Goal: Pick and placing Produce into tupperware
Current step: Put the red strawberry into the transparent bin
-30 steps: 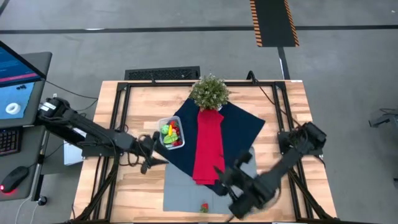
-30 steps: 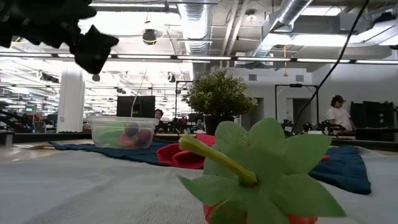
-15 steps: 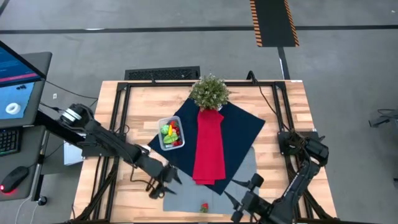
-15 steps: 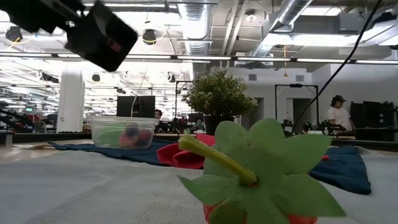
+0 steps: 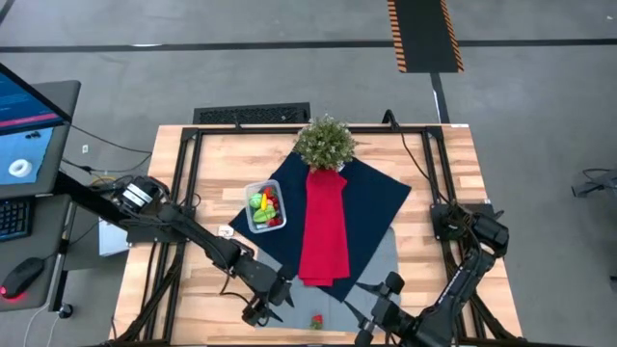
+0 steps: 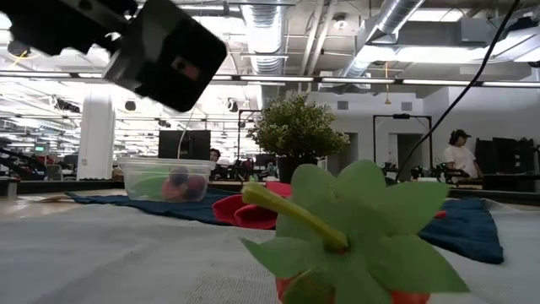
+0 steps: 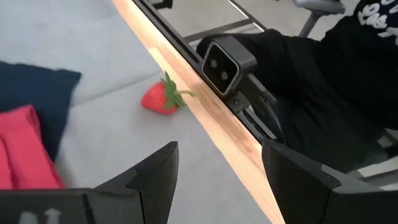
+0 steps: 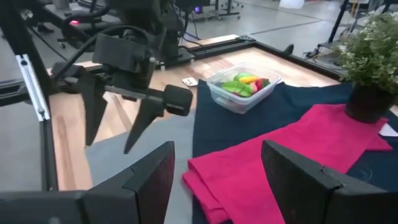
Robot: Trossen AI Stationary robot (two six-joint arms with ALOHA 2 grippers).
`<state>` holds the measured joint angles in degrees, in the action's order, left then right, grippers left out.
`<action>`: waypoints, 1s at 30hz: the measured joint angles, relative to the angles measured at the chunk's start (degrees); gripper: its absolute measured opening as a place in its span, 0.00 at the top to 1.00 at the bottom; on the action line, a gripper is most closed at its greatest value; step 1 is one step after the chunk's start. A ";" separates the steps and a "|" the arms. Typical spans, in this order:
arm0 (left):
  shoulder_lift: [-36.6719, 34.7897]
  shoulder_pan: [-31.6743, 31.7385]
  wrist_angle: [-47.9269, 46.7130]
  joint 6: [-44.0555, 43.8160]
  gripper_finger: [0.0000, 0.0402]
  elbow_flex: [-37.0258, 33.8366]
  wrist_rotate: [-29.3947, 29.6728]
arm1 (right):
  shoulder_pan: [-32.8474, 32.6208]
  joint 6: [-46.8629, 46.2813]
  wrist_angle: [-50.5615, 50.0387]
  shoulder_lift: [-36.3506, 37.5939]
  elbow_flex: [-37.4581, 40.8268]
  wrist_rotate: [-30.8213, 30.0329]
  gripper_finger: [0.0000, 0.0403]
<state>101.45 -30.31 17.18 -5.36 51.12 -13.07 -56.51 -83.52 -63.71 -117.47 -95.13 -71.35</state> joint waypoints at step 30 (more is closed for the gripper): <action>9.04 3.74 -1.03 3.38 0.45 10.07 -1.64 | 0.31 -16.50 -11.29 0.04 6.60 -2.07 0.34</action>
<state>110.49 -26.57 16.15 -1.99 61.19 -14.71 -56.21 -100.01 -75.00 -117.43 -88.53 -73.42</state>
